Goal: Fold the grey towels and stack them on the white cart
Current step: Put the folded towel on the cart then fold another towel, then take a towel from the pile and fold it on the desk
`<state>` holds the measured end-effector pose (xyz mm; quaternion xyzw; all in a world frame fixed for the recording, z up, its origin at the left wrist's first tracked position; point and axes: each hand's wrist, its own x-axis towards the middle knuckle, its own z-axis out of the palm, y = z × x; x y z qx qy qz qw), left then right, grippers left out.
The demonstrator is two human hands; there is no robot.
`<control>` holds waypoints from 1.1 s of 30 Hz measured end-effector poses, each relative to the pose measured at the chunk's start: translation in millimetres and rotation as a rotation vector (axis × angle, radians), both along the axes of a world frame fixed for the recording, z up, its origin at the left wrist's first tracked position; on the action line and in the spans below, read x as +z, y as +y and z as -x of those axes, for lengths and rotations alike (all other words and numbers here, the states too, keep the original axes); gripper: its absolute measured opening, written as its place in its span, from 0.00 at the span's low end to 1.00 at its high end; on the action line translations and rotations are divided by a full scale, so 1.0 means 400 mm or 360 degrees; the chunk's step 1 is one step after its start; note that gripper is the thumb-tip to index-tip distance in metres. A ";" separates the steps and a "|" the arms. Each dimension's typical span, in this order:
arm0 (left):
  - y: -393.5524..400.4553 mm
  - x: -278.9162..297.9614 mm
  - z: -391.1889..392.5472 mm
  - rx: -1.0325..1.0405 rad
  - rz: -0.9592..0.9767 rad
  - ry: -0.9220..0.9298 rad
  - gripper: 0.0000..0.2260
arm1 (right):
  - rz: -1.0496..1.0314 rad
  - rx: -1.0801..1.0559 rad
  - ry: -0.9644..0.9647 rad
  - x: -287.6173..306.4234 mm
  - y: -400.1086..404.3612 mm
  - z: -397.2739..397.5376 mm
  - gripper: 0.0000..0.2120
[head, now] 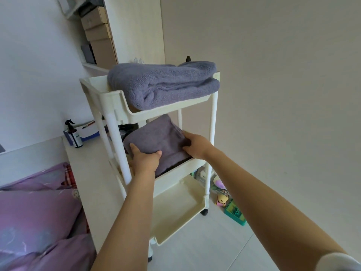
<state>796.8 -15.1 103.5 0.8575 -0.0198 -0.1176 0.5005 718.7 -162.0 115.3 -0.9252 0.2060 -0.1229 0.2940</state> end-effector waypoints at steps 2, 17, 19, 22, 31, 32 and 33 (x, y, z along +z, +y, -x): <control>-0.004 -0.003 -0.001 0.0003 -0.0099 -0.0014 0.45 | 0.0191 -0.0065 0.0152 -0.010 0.008 -0.005 0.30; 0.011 0.039 0.259 -0.0630 -0.0365 -0.0828 0.26 | 0.0041 -0.0578 -0.0572 -0.031 0.153 0.263 0.20; 0.005 0.029 0.334 -0.0861 -0.0315 -0.0814 0.24 | -0.0001 -0.0724 -0.0589 -0.063 0.174 0.357 0.20; -0.008 -0.009 0.431 -0.1130 -0.0185 -0.0754 0.21 | -0.0024 -0.0955 -0.0575 -0.113 0.196 0.512 0.20; -0.037 -0.181 0.907 -0.2288 0.0021 -0.0153 0.10 | -0.0195 -0.1909 -0.0445 -0.281 0.370 1.119 0.17; -0.035 -0.199 0.951 -0.2351 0.0025 -0.0100 0.09 | -0.0201 -0.1976 -0.0438 -0.294 0.387 1.169 0.17; -0.031 -0.215 1.004 -0.2438 0.0016 -0.0062 0.08 | -0.0207 -0.2065 -0.0433 -0.306 0.406 1.225 0.17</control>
